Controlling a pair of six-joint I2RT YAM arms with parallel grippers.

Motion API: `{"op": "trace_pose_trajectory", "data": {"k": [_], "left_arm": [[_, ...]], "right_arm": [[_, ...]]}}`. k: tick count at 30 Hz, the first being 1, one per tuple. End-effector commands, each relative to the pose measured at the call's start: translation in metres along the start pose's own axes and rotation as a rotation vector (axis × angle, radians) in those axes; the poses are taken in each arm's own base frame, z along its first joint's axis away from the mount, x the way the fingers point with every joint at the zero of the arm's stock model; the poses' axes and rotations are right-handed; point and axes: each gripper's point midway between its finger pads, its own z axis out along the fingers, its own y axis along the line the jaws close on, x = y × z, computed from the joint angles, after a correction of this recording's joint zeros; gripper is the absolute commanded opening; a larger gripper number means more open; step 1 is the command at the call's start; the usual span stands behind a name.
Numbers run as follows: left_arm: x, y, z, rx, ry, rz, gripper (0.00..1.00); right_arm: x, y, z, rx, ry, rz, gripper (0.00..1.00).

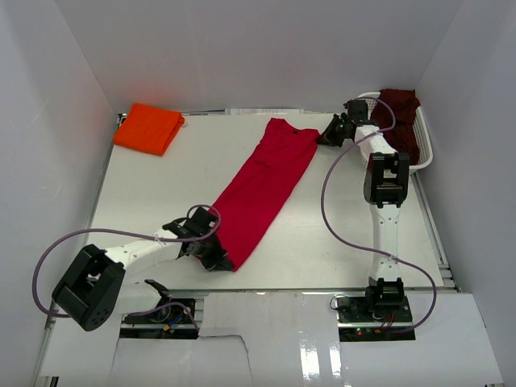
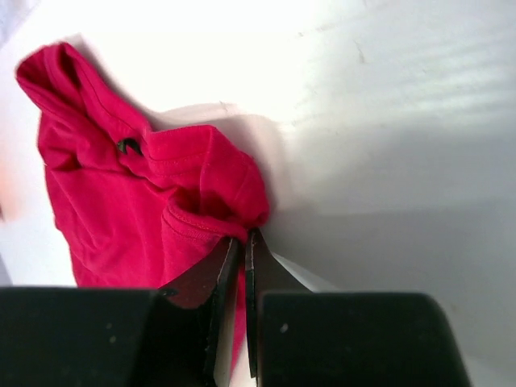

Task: Fold and stack the t-shirts
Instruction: Rotate the tshirt 90 degrees

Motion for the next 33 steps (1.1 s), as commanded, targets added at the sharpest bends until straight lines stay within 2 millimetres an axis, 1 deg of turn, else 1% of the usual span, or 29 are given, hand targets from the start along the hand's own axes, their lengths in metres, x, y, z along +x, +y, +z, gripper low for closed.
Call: {"op": "trace_pose_trajectory", "data": {"k": [1,2,3,4,5,6,8,11,12,13,14,15,16,17,18,19,20,21,23,26,29,33], "left_arm": [[0.012,-0.018,0.005,0.001,0.010,-0.007,0.00],[0.015,-0.024,0.008,0.003,0.019,-0.020,0.00],[0.026,-0.027,0.011,0.010,0.053,-0.004,0.00],[0.032,-0.029,0.013,0.016,0.074,-0.011,0.00],[0.035,-0.037,0.015,0.044,0.086,-0.025,0.00],[0.044,-0.037,0.019,0.039,0.108,-0.014,0.00],[0.051,-0.046,0.022,0.045,0.115,0.000,0.00],[0.058,-0.056,0.025,0.042,0.123,0.023,0.00],[0.063,-0.066,0.025,0.057,0.130,0.041,0.00],[0.065,-0.067,0.031,0.044,0.138,0.044,0.00],[0.068,-0.072,0.033,0.051,0.145,0.052,0.00],[0.074,-0.081,0.033,0.064,0.159,0.068,0.00],[0.077,-0.081,0.039,0.047,0.168,0.068,0.00],[0.084,-0.086,0.042,0.053,0.181,0.086,0.00],[0.087,-0.091,0.044,0.058,0.186,0.093,0.00],[0.092,-0.101,0.044,0.075,0.194,0.098,0.00],[0.099,-0.102,0.051,0.065,0.208,0.108,0.00],[0.105,-0.106,0.052,0.070,0.232,0.109,0.00],[0.118,-0.114,0.060,0.095,0.275,0.096,0.00],[0.135,-0.119,0.065,0.118,0.322,0.079,0.00],[0.146,-0.126,0.066,0.129,0.344,0.093,0.00],[0.152,-0.126,0.070,0.119,0.360,0.106,0.00]], "right_arm": [[-0.008,0.010,0.018,-0.077,-0.043,0.026,0.08],[-0.009,0.010,0.020,-0.089,-0.048,0.037,0.08],[-0.014,0.016,0.023,-0.117,-0.063,0.052,0.08],[-0.012,0.017,0.024,-0.125,-0.055,0.070,0.08],[-0.017,0.022,0.025,-0.150,-0.073,0.072,0.08],[-0.018,0.023,0.027,-0.163,-0.075,0.084,0.08],[-0.021,0.032,0.031,-0.219,-0.078,0.116,0.08],[-0.021,0.035,0.037,-0.260,-0.078,0.173,0.08],[-0.023,0.040,0.037,-0.289,-0.082,0.177,0.08],[-0.024,0.042,0.041,-0.311,-0.091,0.184,0.08],[-0.024,0.047,0.041,-0.332,-0.091,0.192,0.08],[-0.027,0.054,0.041,-0.369,-0.097,0.211,0.08],[-0.026,0.056,0.044,-0.381,-0.095,0.222,0.08],[-0.029,0.064,0.044,-0.401,-0.097,0.235,0.08],[-0.030,0.068,0.045,-0.409,-0.101,0.234,0.08],[-0.029,0.069,0.048,-0.410,-0.099,0.240,0.08],[-0.029,0.073,0.049,-0.418,-0.101,0.237,0.08],[-0.030,0.079,0.049,-0.432,-0.108,0.244,0.08],[-0.028,0.081,0.051,-0.439,-0.109,0.252,0.08],[-0.026,0.085,0.053,-0.456,-0.104,0.266,0.08],[-0.021,0.087,0.057,-0.455,-0.096,0.266,0.08],[-0.018,0.088,0.058,-0.456,-0.093,0.261,0.08]]}}
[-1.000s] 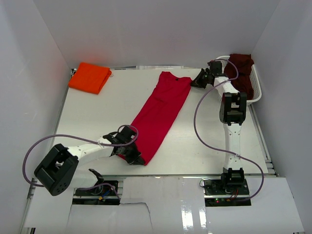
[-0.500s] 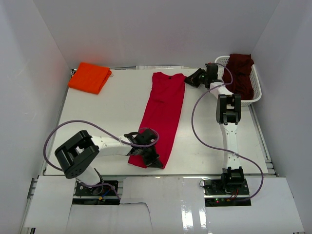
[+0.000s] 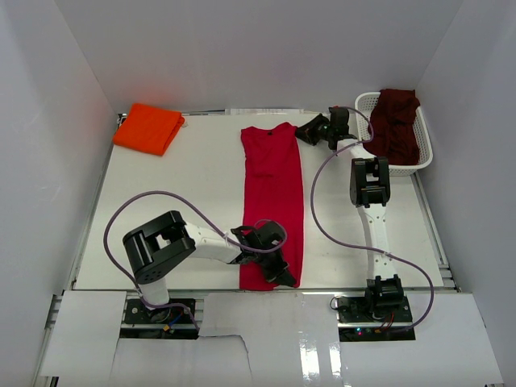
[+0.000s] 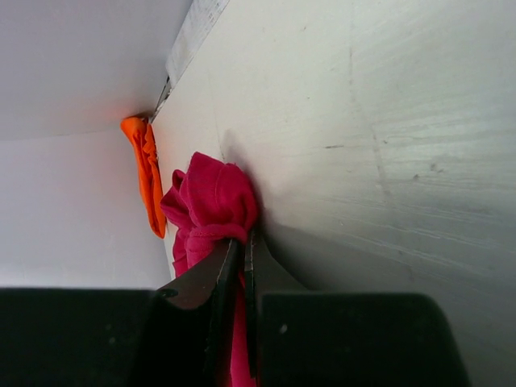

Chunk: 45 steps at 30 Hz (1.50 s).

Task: Fold and stack the t-shirts
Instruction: Rotate the tshirt 90 degrees

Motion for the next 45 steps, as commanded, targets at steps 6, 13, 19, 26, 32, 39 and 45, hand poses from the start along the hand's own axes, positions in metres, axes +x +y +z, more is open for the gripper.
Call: {"op": "trace_pose_trajectory", "data": {"k": [6,13,19,26,32,39,45], "left_arm": [[0.014,0.007,-0.006,-0.005,0.029,-0.029,0.02],[0.017,0.004,-0.006,-0.011,0.052,-0.014,0.26],[0.016,-0.003,-0.007,0.002,0.041,0.006,0.35],[0.016,-0.011,-0.010,0.018,0.035,0.024,0.47],[0.018,-0.029,-0.019,0.073,0.022,0.066,0.64],[0.025,-0.042,-0.038,0.113,0.014,0.103,0.75],[0.045,-0.052,-0.067,0.178,0.062,0.098,0.76]], "right_arm": [[-0.023,0.021,-0.006,-0.049,-0.067,-0.061,0.08],[-0.037,0.030,-0.012,-0.077,-0.094,-0.084,0.21],[-0.045,0.029,-0.024,-0.016,-0.097,-0.174,0.69],[-0.048,0.025,-0.048,0.066,-0.102,-0.255,0.71],[-0.055,0.026,-0.060,0.075,-0.101,-0.272,0.71],[-0.061,0.034,-0.073,0.105,-0.105,-0.291,0.72],[-0.061,0.040,-0.084,0.122,-0.076,-0.314,0.71]]}}
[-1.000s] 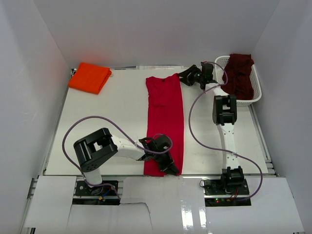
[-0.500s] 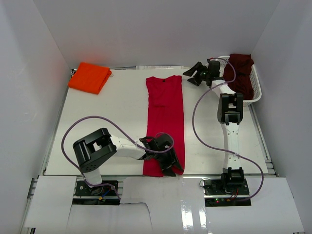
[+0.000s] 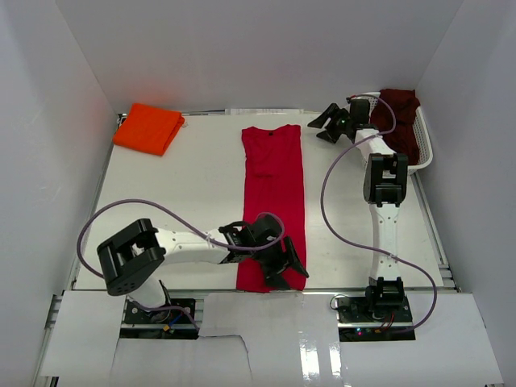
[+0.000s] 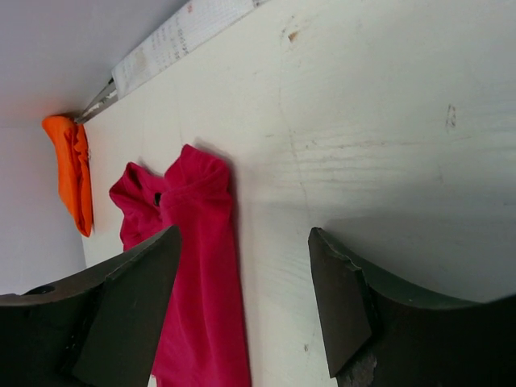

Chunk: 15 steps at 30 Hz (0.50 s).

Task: Fold and stack the t-shirts
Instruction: Rotate the tshirt 90 degrees

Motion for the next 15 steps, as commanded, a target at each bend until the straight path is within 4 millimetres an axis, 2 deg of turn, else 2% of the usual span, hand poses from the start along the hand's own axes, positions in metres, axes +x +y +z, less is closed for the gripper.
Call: {"op": "trace_pose_trajectory", "data": {"k": [1,2,4,5,6,7,8,9,10,11,12,13,14,15], "left_arm": [[0.020,-0.025,-0.032,0.085,0.018,0.016,0.77],[0.024,-0.035,-0.045,0.122,0.007,0.033,0.77],[0.019,-0.039,-0.058,0.124,-0.047,0.034,0.79],[0.018,-0.042,-0.065,0.135,-0.067,0.048,0.81],[0.013,-0.045,-0.077,0.148,-0.101,0.050,0.82],[0.008,-0.046,-0.085,0.158,-0.123,0.057,0.84],[0.002,-0.045,-0.091,0.161,-0.146,0.066,0.86],[-0.004,-0.040,-0.100,0.154,-0.175,0.105,0.91],[-0.025,-0.037,-0.111,0.158,-0.222,0.091,0.92],[-0.037,-0.021,-0.113,0.131,-0.245,0.134,0.94],[-0.063,-0.014,-0.127,0.142,-0.307,0.112,0.94],[-0.073,-0.006,-0.133,0.145,-0.306,0.113,0.94],[-0.084,0.007,-0.135,0.133,-0.316,0.116,0.94],[-0.109,0.011,-0.147,0.144,-0.374,0.165,0.94]], "right_arm": [[-0.024,0.045,-0.038,-0.019,-0.021,-0.094,0.71],[-0.020,0.045,-0.042,-0.010,-0.008,-0.102,0.71],[0.004,0.029,-0.050,0.037,0.054,-0.113,0.71],[0.004,0.043,-0.067,0.036,0.048,-0.139,0.72],[0.029,0.024,-0.074,0.082,0.095,-0.117,0.72],[0.037,0.020,-0.083,0.101,0.108,-0.148,0.72],[0.034,0.040,-0.105,0.099,0.081,-0.187,0.72],[0.043,0.041,-0.115,0.110,0.092,-0.197,0.72],[0.059,0.044,-0.136,0.121,0.109,-0.220,0.72],[0.070,0.046,-0.147,0.126,0.127,-0.225,0.72],[0.081,0.049,-0.157,0.126,0.141,-0.232,0.73],[0.100,0.050,-0.175,0.124,0.165,-0.229,0.73],[0.111,0.051,-0.182,0.114,0.182,-0.234,0.73],[0.122,0.052,-0.189,0.103,0.199,-0.234,0.73]]}}
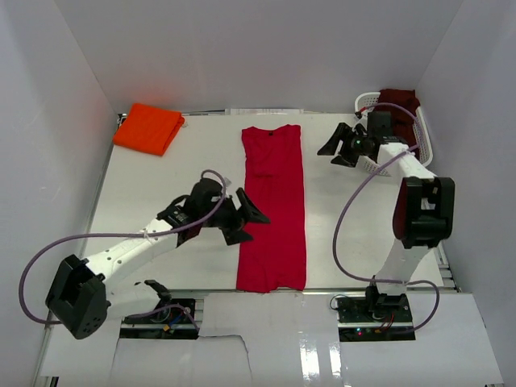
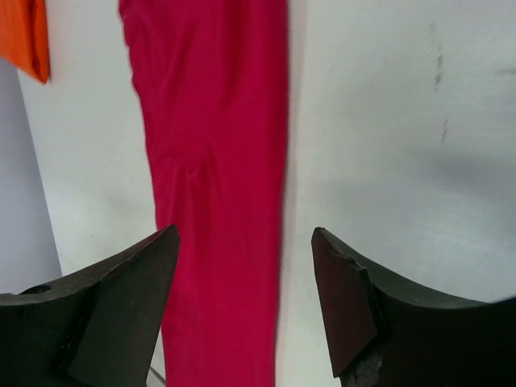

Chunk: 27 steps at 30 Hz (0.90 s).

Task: Fold and stack the t-shirts
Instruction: Rotate the tshirt 90 degrees

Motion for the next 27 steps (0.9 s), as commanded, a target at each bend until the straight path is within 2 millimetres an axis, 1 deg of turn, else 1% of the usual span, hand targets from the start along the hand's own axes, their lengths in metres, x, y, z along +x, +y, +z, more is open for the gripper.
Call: {"op": "trace_pose_trajectory", "data": {"k": [1,2,3,5,6,7,8,9,10,11,12,13,14,15,16,18,19,20,23,24,25,26,27], "left_arm": [[-0.037,0.050,-0.006,-0.088,-0.023,0.110,0.94],[-0.048,0.053,-0.004,-0.103,-0.031,0.143,0.94],[-0.067,0.057,0.002,-0.143,-0.032,0.208,0.94],[-0.085,0.058,0.010,-0.183,-0.033,0.276,0.94],[-0.098,0.045,0.013,-0.180,-0.044,0.313,0.94],[-0.105,0.045,0.017,-0.187,-0.038,0.353,0.92],[-0.111,0.056,0.026,-0.228,-0.023,0.337,0.91],[-0.120,0.056,0.029,-0.237,-0.029,0.345,0.90],[-0.124,0.054,0.028,-0.239,-0.041,0.347,0.90],[-0.129,0.063,0.028,-0.273,-0.049,0.324,0.90],[-0.130,0.064,0.028,-0.277,-0.048,0.321,0.90],[-0.129,0.070,0.027,-0.287,-0.044,0.319,0.90],[-0.131,0.075,0.027,-0.303,-0.056,0.319,0.90],[-0.130,0.083,0.026,-0.321,-0.055,0.314,0.90],[-0.131,0.086,0.026,-0.330,-0.056,0.323,0.90],[-0.134,0.088,0.025,-0.324,-0.060,0.324,0.90],[-0.135,0.086,0.024,-0.310,-0.061,0.329,0.90],[-0.139,0.078,0.024,-0.278,-0.076,0.347,0.90],[-0.142,0.061,0.029,-0.201,-0.076,0.379,0.89],[-0.142,0.062,0.033,-0.191,-0.059,0.376,0.89],[-0.140,0.057,0.036,-0.165,-0.032,0.377,0.88],[-0.143,0.049,0.039,-0.138,-0.034,0.395,0.87],[-0.144,0.048,0.042,-0.125,-0.021,0.395,0.84]], "right_arm": [[0.042,0.012,-0.029,-0.040,0.054,-0.075,0.73],[0.049,0.013,-0.032,-0.047,0.065,-0.079,0.72],[0.057,0.021,-0.038,-0.072,0.075,-0.090,0.72],[0.077,0.021,-0.039,-0.083,0.126,-0.074,0.71],[0.088,0.024,-0.038,-0.089,0.158,-0.077,0.71],[0.097,0.027,-0.038,-0.100,0.179,-0.082,0.71],[0.110,0.024,-0.036,-0.091,0.208,-0.074,0.72],[0.121,0.024,-0.035,-0.078,0.232,-0.080,0.72],[0.128,0.024,-0.034,-0.076,0.241,-0.085,0.72],[0.146,0.020,-0.032,-0.068,0.276,-0.078,0.72],[0.154,0.018,-0.033,-0.063,0.286,-0.076,0.72],[0.158,0.020,-0.033,-0.075,0.280,-0.081,0.72],[0.173,0.016,-0.033,-0.073,0.308,-0.070,0.72],[0.178,0.018,-0.033,-0.087,0.311,-0.065,0.72],[0.180,0.020,-0.032,-0.105,0.305,-0.075,0.72],[0.191,0.023,-0.031,-0.114,0.324,-0.083,0.70],[0.193,0.023,-0.030,-0.110,0.329,-0.087,0.70],[0.196,0.026,-0.029,-0.114,0.334,-0.095,0.70],[0.204,0.033,-0.029,-0.142,0.343,-0.098,0.70],[0.207,0.034,-0.029,-0.148,0.354,-0.093,0.66],[0.210,0.034,-0.028,-0.148,0.362,-0.094,0.64],[0.212,0.037,-0.027,-0.155,0.364,-0.101,0.62],[0.213,0.038,-0.027,-0.157,0.365,-0.098,0.56]]}}
